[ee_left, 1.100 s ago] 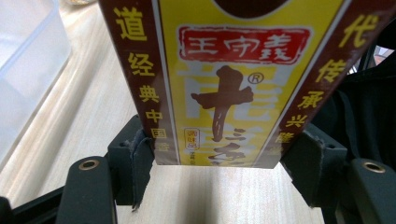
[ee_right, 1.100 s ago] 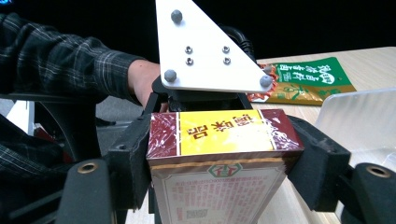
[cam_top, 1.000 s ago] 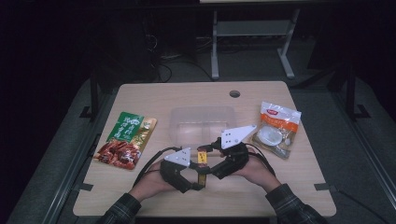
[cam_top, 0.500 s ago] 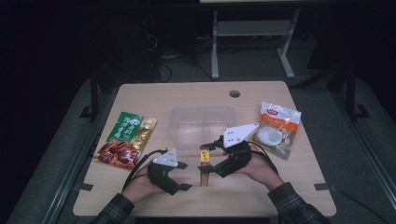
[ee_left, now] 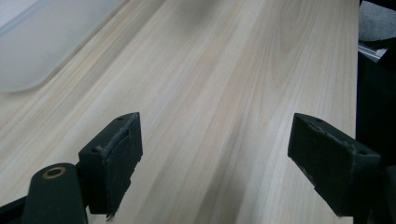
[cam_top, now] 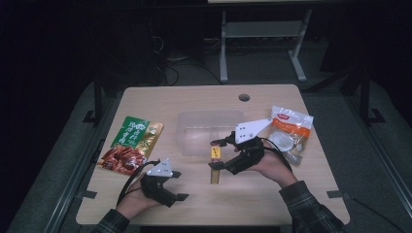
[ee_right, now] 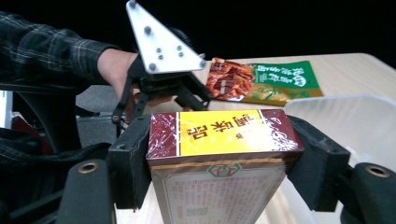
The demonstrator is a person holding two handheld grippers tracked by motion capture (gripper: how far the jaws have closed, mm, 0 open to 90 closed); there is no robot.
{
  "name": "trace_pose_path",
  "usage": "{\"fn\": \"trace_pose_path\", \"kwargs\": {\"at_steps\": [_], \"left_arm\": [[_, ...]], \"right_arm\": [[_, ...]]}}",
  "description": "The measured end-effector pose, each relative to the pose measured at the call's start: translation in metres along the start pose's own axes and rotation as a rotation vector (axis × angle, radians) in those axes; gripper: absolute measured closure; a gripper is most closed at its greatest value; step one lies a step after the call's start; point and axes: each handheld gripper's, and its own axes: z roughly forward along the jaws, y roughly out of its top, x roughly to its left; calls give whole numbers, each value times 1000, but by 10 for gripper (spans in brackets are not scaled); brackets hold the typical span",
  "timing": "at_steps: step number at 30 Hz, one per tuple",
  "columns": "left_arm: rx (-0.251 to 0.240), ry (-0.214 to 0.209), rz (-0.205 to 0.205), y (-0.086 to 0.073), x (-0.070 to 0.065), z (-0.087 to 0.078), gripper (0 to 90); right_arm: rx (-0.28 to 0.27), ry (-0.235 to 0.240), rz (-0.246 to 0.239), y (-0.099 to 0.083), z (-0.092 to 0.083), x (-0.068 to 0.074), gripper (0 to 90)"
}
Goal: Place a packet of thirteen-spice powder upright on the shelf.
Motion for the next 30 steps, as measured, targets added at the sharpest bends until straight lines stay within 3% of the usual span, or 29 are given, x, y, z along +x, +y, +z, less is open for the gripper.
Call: {"fn": "trace_pose_path", "kwargs": {"at_steps": [12,30], "left_arm": [[6,46,-8,-8,5,-7,173],[-25,116,-88,-31,-3,-28,174]], "right_arm": [[4,-18,-37,25,-6,-25,306],[2,-3,-43,41,-2,-88,306]]}}
